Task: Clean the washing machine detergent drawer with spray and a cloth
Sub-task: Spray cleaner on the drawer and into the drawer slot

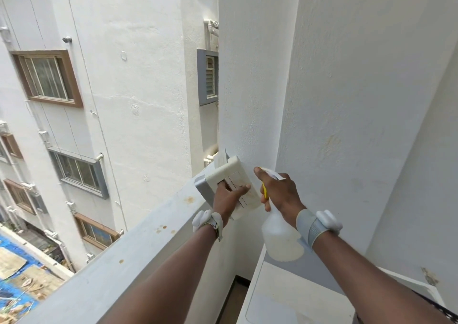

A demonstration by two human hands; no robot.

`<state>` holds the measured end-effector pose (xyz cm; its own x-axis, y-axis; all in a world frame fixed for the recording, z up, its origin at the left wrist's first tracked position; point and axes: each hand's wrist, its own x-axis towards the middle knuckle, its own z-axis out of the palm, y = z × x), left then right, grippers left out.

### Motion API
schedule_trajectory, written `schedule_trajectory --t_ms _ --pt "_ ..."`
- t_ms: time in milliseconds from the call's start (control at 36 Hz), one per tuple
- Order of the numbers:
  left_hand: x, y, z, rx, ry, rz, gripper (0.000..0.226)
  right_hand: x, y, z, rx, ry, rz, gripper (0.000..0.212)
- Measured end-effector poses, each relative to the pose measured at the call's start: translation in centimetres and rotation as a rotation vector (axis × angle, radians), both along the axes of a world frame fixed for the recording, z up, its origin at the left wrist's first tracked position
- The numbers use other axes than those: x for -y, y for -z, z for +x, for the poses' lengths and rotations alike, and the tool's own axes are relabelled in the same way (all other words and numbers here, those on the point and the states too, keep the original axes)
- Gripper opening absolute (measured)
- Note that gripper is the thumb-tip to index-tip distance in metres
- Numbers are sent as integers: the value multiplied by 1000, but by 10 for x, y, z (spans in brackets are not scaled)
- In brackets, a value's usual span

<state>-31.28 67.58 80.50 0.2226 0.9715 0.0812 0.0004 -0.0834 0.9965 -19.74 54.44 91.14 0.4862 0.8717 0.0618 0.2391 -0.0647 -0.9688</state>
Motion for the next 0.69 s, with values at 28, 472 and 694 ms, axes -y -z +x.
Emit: schedule_trajectory --t_ms 28,472,694 --pt "1 1 0 -27 -27 28 70 1 -3 -1 23 -33 -12 56" --pt "-5 6 -40 -876 -357 598 61 -25 -35 9 134 14 -15 54" --pt "-21 14 -56 -1008 -296 814 56 -31 -38 26 88 113 1 53"
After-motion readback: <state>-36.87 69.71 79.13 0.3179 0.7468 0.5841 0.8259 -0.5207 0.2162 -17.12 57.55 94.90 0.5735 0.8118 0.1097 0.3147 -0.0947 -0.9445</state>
